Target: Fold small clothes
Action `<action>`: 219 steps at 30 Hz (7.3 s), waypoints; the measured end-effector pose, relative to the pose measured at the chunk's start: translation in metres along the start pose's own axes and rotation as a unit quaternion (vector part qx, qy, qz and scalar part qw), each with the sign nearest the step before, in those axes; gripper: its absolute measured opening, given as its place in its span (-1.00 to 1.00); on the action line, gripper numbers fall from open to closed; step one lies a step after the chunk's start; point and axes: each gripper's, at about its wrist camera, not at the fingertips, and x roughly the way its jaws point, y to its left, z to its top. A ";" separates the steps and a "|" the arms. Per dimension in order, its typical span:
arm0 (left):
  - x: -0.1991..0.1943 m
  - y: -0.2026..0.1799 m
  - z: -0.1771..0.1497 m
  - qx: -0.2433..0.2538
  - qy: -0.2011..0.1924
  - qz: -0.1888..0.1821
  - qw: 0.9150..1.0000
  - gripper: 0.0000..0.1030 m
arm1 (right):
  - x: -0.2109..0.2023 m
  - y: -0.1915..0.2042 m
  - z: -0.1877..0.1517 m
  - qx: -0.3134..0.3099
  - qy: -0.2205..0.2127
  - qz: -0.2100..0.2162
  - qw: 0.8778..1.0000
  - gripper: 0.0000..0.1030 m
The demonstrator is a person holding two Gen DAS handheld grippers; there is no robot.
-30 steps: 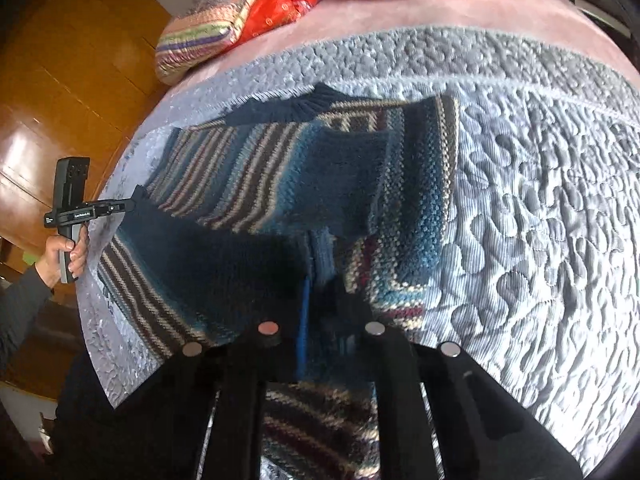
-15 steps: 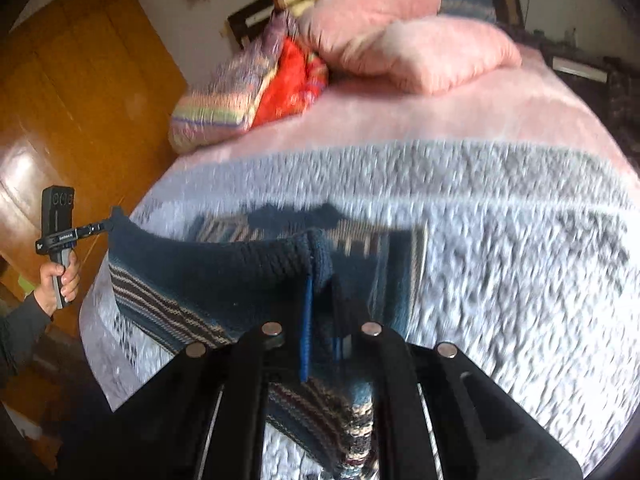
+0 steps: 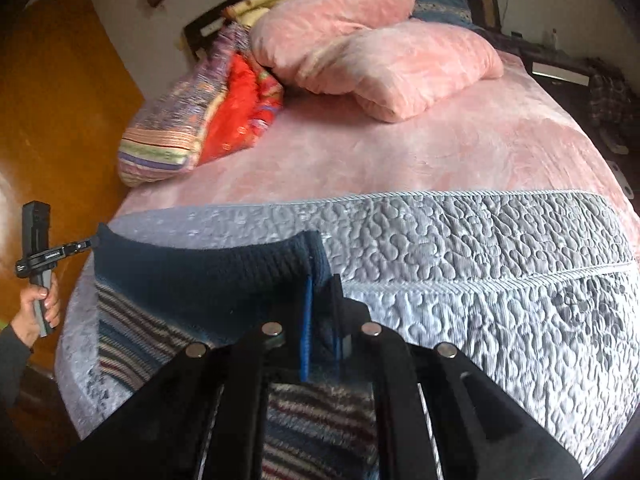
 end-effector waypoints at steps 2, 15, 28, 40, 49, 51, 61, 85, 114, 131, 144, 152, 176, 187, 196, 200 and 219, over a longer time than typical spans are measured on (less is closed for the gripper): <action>0.019 0.008 0.004 -0.011 0.012 0.012 1.000 -0.91 | 0.020 -0.004 0.000 0.007 0.009 -0.010 1.000 -0.86; 0.134 0.058 -0.008 -0.060 0.103 0.069 0.991 -0.92 | 0.135 -0.047 -0.013 0.060 0.096 -0.062 0.992 -0.86; 0.088 0.046 -0.026 -0.106 0.049 0.024 0.993 -0.48 | 0.107 -0.051 -0.027 0.124 0.074 -0.017 0.989 -0.17; 0.087 0.048 -0.075 -0.135 0.099 -0.014 0.986 -0.83 | 0.099 -0.062 -0.078 0.212 0.124 0.072 0.967 -0.77; 0.064 0.068 -0.140 -0.150 0.114 -0.018 0.982 -0.96 | 0.098 -0.045 -0.119 0.224 0.139 0.096 0.960 -1.00; 0.054 0.071 -0.141 -0.158 0.105 -0.019 0.982 -0.96 | 0.084 -0.048 -0.118 0.241 0.128 0.099 0.957 -0.87; 0.040 0.042 -0.204 -0.120 0.131 -0.056 0.983 -0.96 | 0.061 0.001 -0.201 0.196 0.179 0.170 0.949 -1.00; -0.084 0.105 -0.207 -0.188 0.093 -0.085 0.974 0.43 | -0.079 0.122 -0.261 -0.143 0.067 -0.098 0.983 0.71; 0.085 0.127 -0.119 -0.166 0.185 -0.139 0.959 0.42 | 0.124 0.421 -0.329 -0.498 -0.047 -0.183 0.847 0.53; 0.113 0.106 -0.093 -0.121 0.216 -0.111 0.962 -0.28 | 0.151 0.445 -0.310 -0.460 -0.062 -0.182 0.867 -0.06; 0.103 0.082 -0.070 -0.107 0.236 -0.071 0.963 -0.59 | 0.119 0.431 -0.280 -0.388 -0.075 -0.145 0.907 -0.45; 0.095 0.066 -0.060 -0.091 0.237 -0.056 0.966 -0.60 | 0.104 0.428 -0.262 -0.365 -0.085 -0.138 0.917 -0.46; 0.064 -0.003 -0.012 -0.048 0.231 -0.008 0.972 -0.61 | 0.042 0.408 -0.229 -0.290 -0.122 -0.125 0.941 -0.47; 0.052 -0.050 0.009 -0.032 0.227 0.020 0.973 -0.61 | 0.007 0.387 -0.211 -0.248 -0.144 -0.119 0.951 -0.48; 0.048 -0.094 0.021 -0.008 0.227 0.035 0.973 -0.61 | -0.018 0.363 -0.203 -0.213 -0.158 -0.116 0.957 -0.49; 0.051 -0.115 0.025 0.003 0.228 0.038 0.973 -0.61 | -0.028 0.352 -0.202 -0.198 -0.163 -0.116 0.959 -0.49; 0.086 -0.211 0.026 0.046 0.238 0.061 0.968 -0.62 | -0.066 0.281 -0.196 -0.132 -0.177 -0.125 0.967 -0.49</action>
